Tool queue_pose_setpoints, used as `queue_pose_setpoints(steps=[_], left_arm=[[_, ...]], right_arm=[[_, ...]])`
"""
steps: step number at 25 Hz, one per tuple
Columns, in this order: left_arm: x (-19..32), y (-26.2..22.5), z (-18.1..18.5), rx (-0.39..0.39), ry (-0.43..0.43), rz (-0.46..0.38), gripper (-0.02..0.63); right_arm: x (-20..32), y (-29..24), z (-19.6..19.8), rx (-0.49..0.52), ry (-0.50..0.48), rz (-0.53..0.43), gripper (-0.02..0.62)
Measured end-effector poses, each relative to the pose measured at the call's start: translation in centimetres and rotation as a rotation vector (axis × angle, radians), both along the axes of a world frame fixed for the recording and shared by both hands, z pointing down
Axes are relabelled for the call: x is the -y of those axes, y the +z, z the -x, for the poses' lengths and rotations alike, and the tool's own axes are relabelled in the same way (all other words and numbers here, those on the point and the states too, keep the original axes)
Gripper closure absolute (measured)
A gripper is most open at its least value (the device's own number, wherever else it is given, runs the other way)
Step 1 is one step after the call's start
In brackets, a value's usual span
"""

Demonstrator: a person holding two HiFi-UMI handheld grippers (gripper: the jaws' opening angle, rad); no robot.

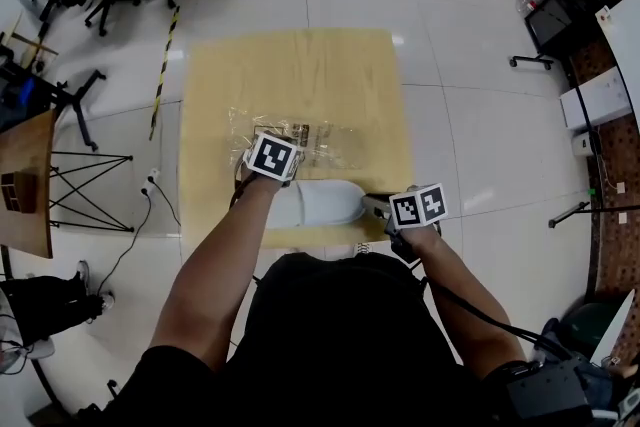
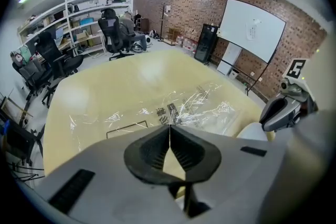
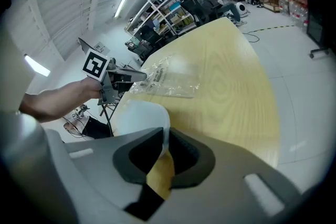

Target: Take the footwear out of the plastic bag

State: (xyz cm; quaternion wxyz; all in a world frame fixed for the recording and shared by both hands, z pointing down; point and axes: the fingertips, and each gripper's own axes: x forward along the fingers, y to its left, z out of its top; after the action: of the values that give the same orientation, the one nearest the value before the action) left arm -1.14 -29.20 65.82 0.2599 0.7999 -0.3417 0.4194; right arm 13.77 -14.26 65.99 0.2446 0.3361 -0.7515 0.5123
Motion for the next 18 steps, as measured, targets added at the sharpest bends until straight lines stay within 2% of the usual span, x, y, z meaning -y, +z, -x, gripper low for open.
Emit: queue_pose_setpoints(steps=[3,5,7,11,14,17,18], left_arm=[[-0.8,0.7,-0.5,-0.011,0.013,0.041,0.551],[-0.9,0.7,-0.2,-0.024,0.005,0.046,0.522],[-0.7,0.0,0.2,-0.050,-0.006,0.030,0.499],[-1.0,-3.2,1.0,-0.152,-0.021,-0.020,0.500],[-2.6,-5.7,2.7,-0.225,-0.017,-0.050,0.541],[-5.5,-7.6,4.6,-0.294,-0.009,-0.057,0.577],[-6.8,-8.1,5.1,-0.321,0.001,-0.055,0.591]], right_arm=[[-0.2,0.5,0.0,-0.046,0.003,0.004,0.548],[-0.2,0.4,-0.1,-0.079,0.001,-0.006,0.511],[-0.2,-0.1,-0.4,-0.119,-0.007,-0.031,0.471],[-0.9,-2.3,-1.7,-0.207,-0.001,-0.124,0.465],[-3.2,-4.4,-1.9,-0.210,0.036,-0.156,0.507],[-5.8,-6.7,-1.8,-0.196,0.111,-0.191,0.590],[-6.7,-7.5,-1.7,-0.186,0.138,-0.217,0.594]])
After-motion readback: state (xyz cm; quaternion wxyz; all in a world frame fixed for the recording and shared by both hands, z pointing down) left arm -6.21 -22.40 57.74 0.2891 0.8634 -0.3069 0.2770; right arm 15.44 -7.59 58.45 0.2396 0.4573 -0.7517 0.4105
